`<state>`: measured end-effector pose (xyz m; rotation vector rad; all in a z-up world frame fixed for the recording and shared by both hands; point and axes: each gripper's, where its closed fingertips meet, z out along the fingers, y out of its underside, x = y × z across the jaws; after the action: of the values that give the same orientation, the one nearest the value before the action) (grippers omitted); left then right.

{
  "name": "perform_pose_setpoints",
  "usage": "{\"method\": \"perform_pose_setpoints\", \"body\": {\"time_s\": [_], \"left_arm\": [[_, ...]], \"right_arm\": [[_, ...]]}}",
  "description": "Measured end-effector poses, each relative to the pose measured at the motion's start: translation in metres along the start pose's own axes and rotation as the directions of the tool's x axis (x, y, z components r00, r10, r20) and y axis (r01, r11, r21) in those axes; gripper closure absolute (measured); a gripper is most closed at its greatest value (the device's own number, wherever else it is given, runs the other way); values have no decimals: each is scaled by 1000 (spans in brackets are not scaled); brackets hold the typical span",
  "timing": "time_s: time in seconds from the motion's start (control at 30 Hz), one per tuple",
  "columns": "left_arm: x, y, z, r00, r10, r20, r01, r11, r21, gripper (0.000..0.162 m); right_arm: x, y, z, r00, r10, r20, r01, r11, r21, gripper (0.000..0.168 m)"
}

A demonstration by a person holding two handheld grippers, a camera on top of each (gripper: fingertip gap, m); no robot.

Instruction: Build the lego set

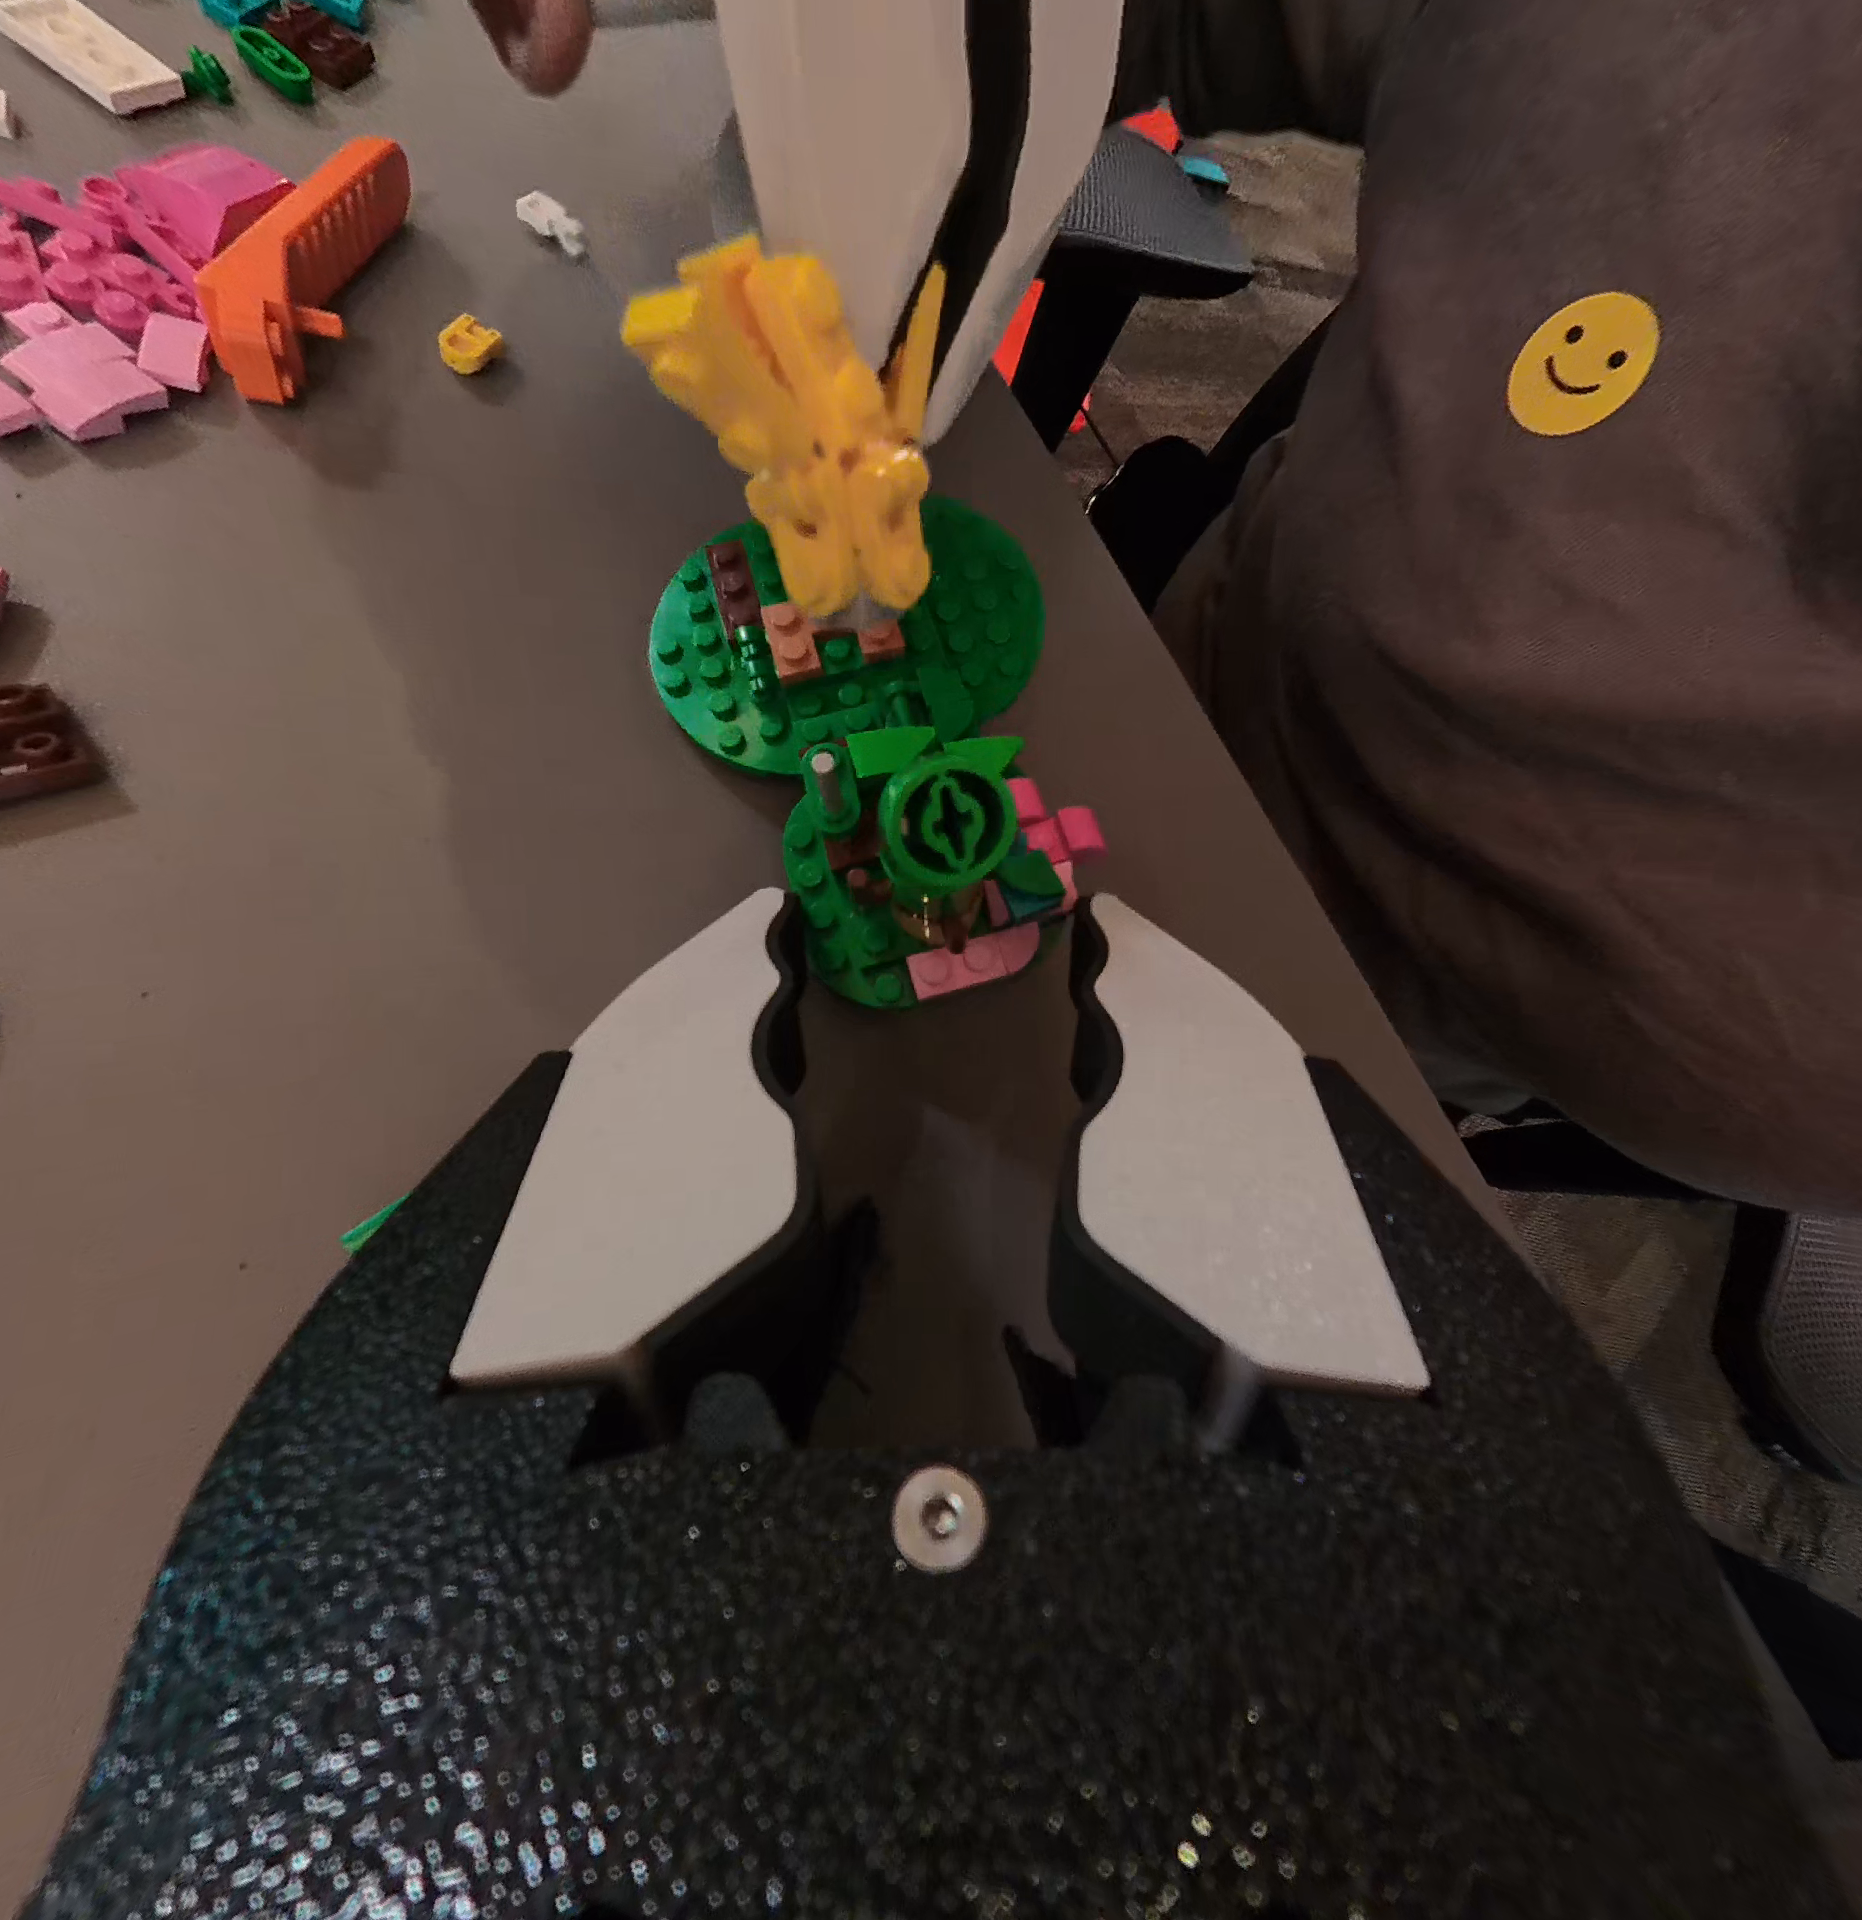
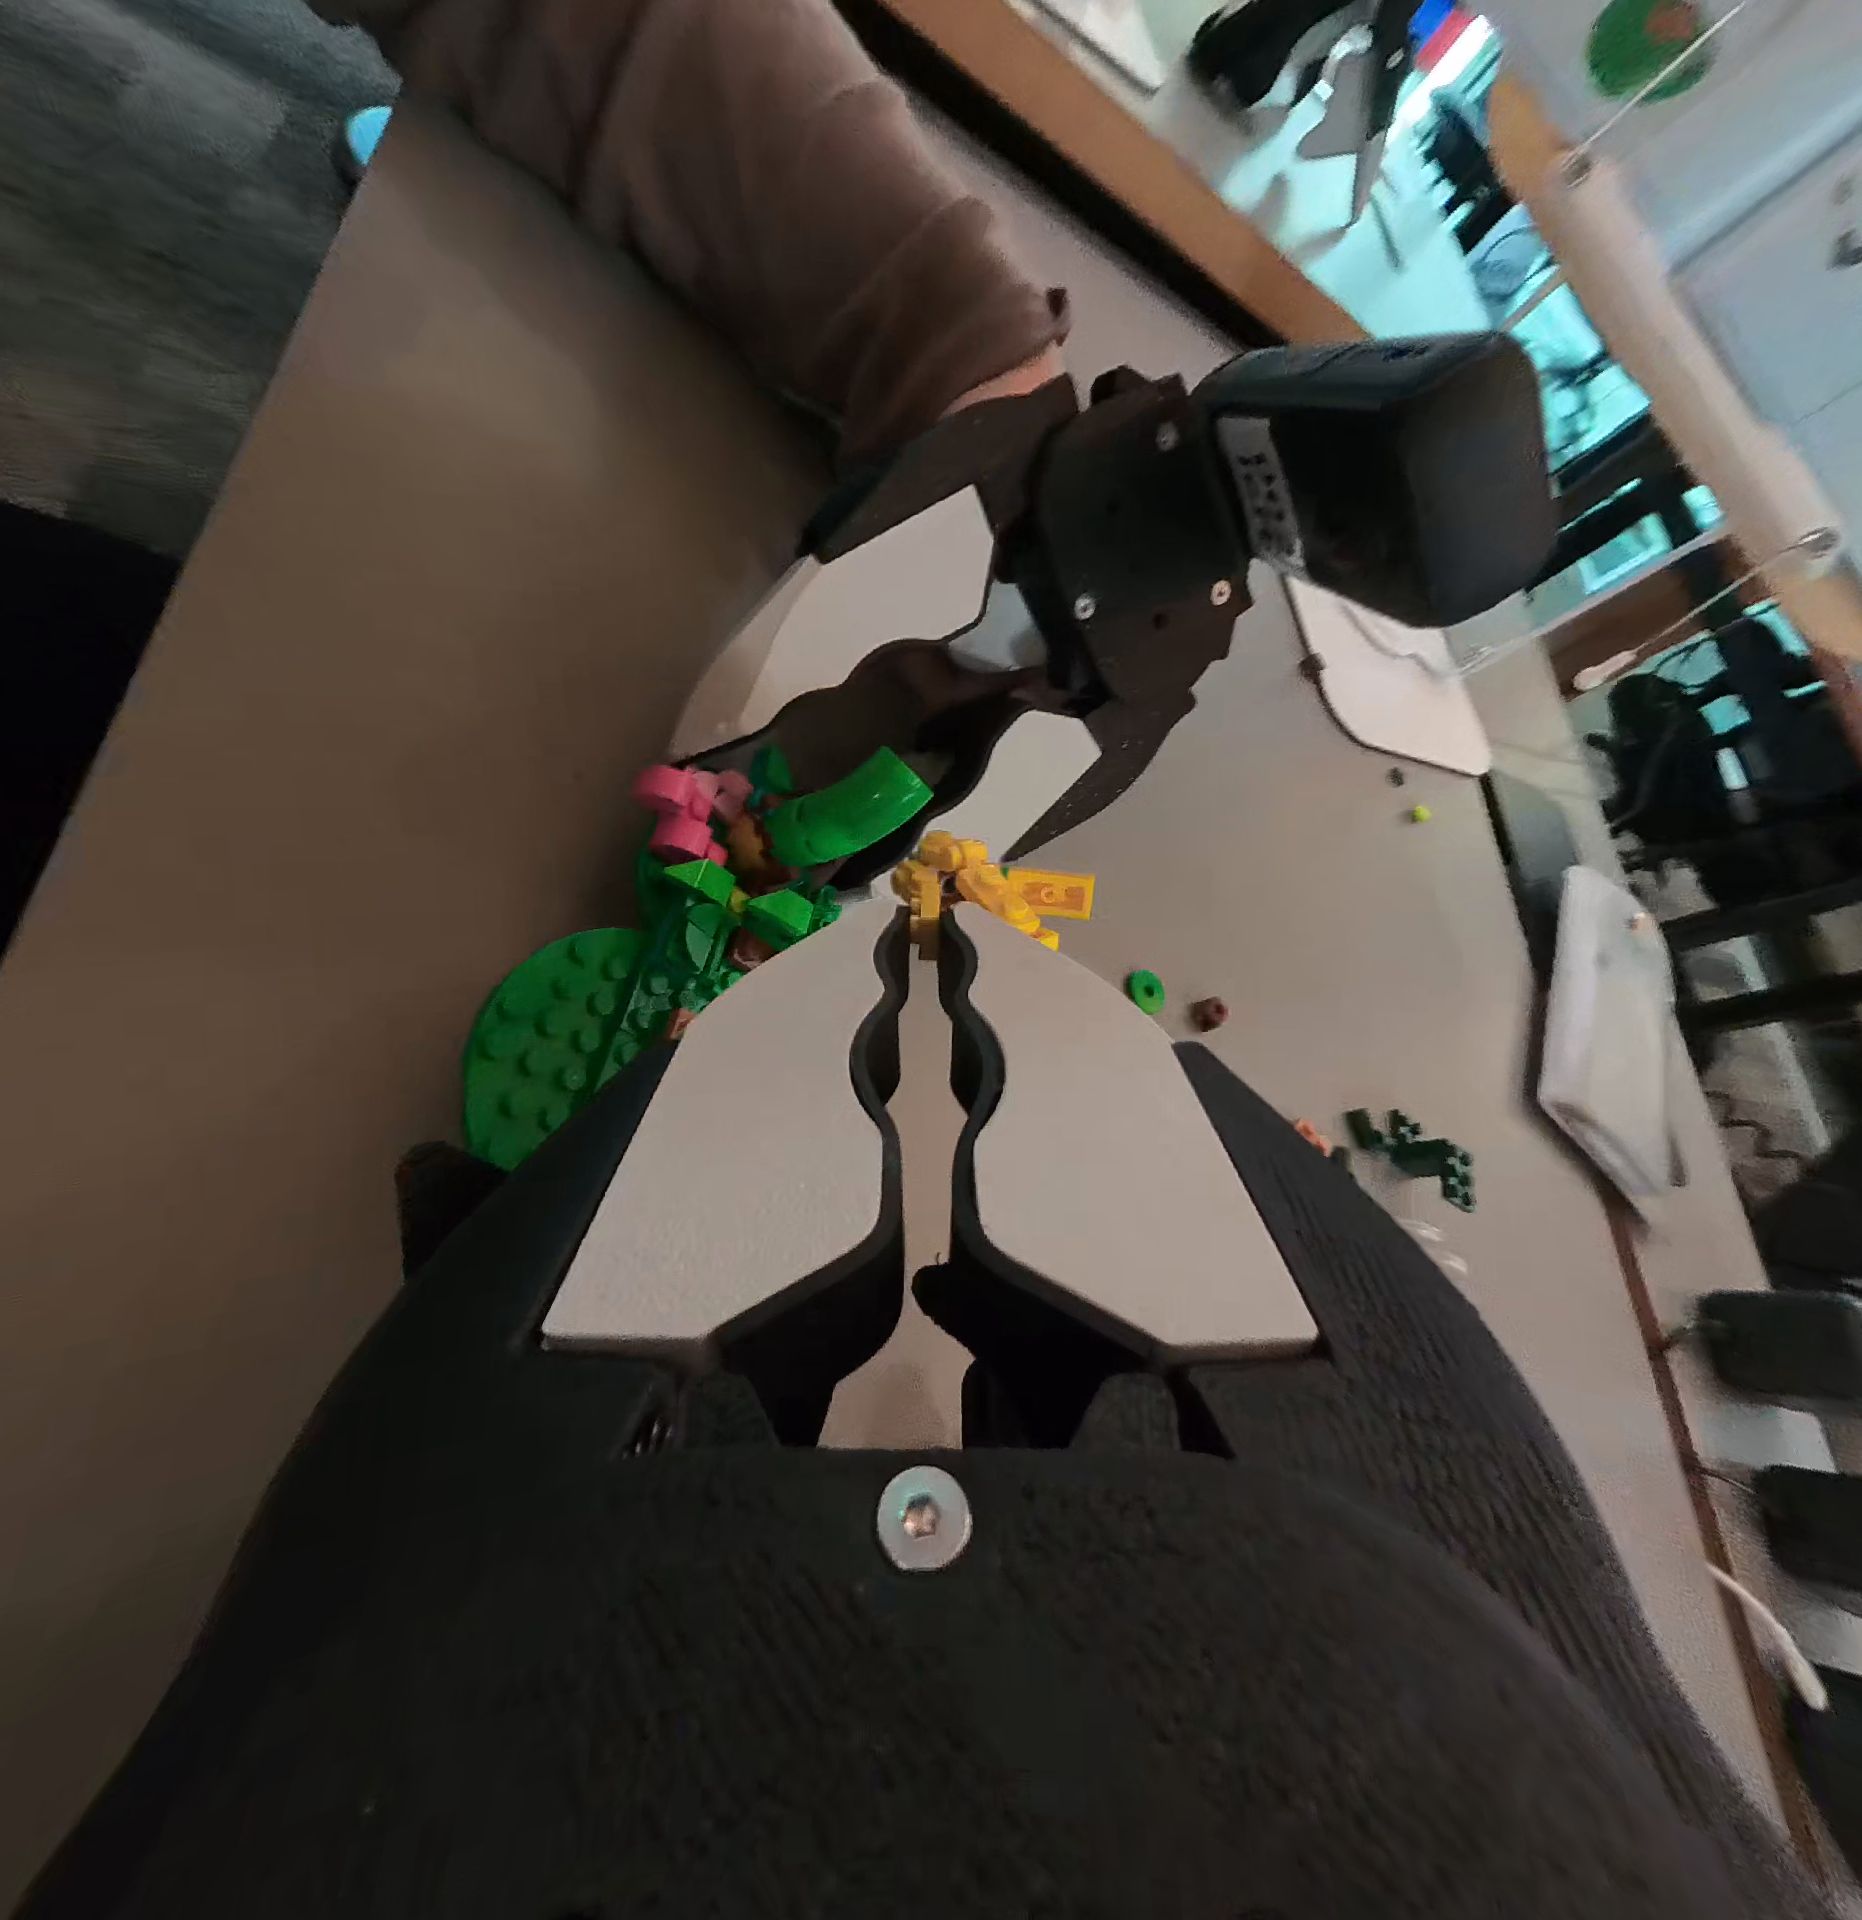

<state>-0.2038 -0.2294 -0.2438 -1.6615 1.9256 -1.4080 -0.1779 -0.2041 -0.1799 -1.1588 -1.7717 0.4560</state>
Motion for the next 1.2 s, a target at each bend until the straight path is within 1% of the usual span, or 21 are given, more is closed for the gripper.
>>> {"method": "perform_pose_setpoints", "body": {"time_s": [0.1, 0.3, 0.43, 0.6, 0.83, 1.0, 1.2], "left_arm": [[0, -1, -1, 1000, 1, -2, -1, 1000, 11, 113], [1, -6, -6, 1000, -16, -26, 18, 998, 58, 113], [1, -6, -5, 999, -18, -29, 19, 999, 51, 113], [2, -3, -3, 1000, -10, -25, 11, 1000, 27, 113], [2, -4, -4, 999, -15, -33, 16, 999, 40, 113], [3, -4, -3, 999, -13, -33, 15, 999, 38, 113], [3, -5, -4, 999, -12, -34, 14, 999, 45, 113]], "right_arm": [[0, 2, 4, 998, 31, 49, -29, 999, -45, 165], [-2, 6, 10, 972, 181, 151, -166, 980, -107, 165], [-2, 11, 11, 970, 175, 169, -154, 979, -133, 165], [-6, 10, 10, 959, 196, 207, -171, 976, -132, 165], [-5, 7, 11, 950, 197, 244, -164, 975, -148, 165], [-6, 11, 11, 944, 189, 269, -141, 972, -188, 165], [-6, 11, 11, 932, 218, 289, -166, 967, -195, 165]]}}
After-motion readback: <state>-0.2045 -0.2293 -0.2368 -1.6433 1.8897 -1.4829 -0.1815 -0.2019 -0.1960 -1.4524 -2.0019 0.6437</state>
